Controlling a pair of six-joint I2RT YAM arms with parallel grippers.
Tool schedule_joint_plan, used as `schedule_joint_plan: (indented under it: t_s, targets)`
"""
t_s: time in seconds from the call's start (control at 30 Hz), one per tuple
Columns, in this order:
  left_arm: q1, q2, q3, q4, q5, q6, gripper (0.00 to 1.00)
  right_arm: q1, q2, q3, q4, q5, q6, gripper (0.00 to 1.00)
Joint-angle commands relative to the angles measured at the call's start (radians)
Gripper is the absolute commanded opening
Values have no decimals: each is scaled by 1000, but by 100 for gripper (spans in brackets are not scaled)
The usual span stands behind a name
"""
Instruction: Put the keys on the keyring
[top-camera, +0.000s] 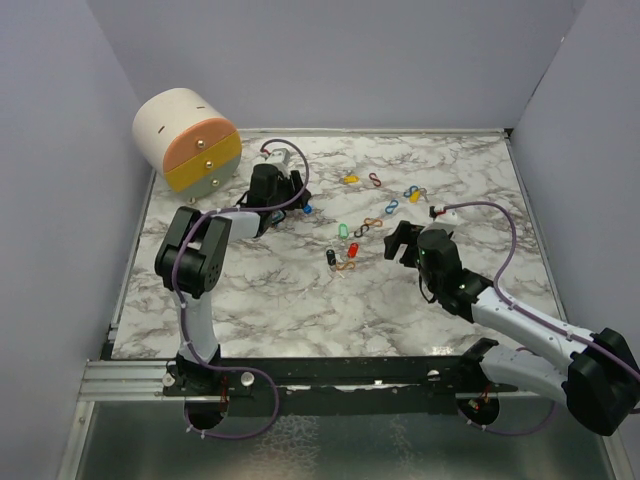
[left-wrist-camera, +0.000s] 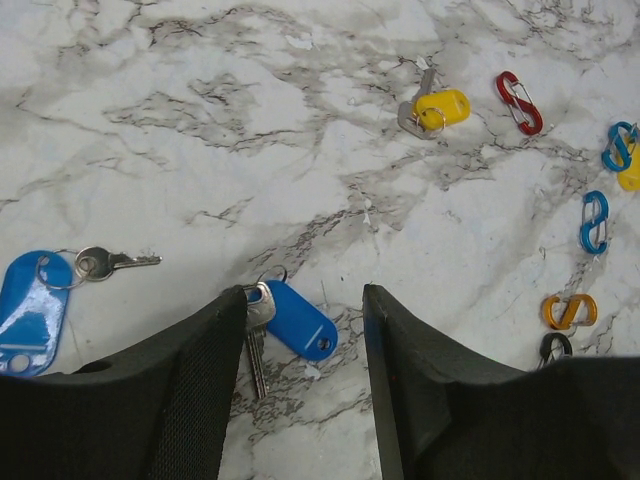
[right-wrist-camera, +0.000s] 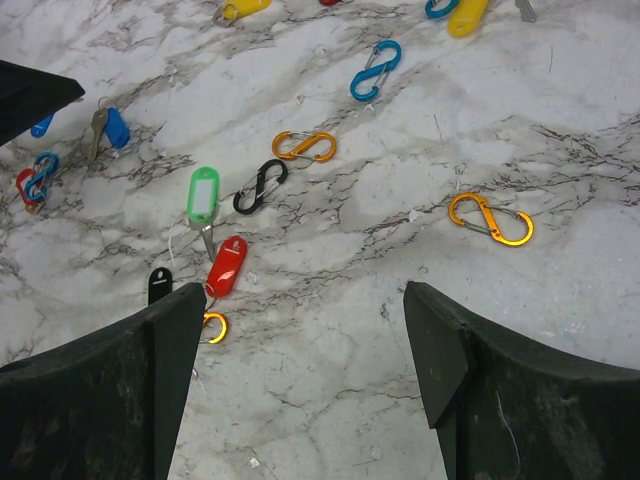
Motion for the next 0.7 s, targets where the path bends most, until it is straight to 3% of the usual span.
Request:
schedule_joint_plan:
  t_s: [0.0, 0.67]
  targets:
    - [-14, 50, 52, 12, 43, 43, 52, -3, 7, 26, 40, -18, -16, 80]
    - [-16, 151, 116, 6, 25, 79, 49, -3, 8, 23, 46, -10, -20, 80]
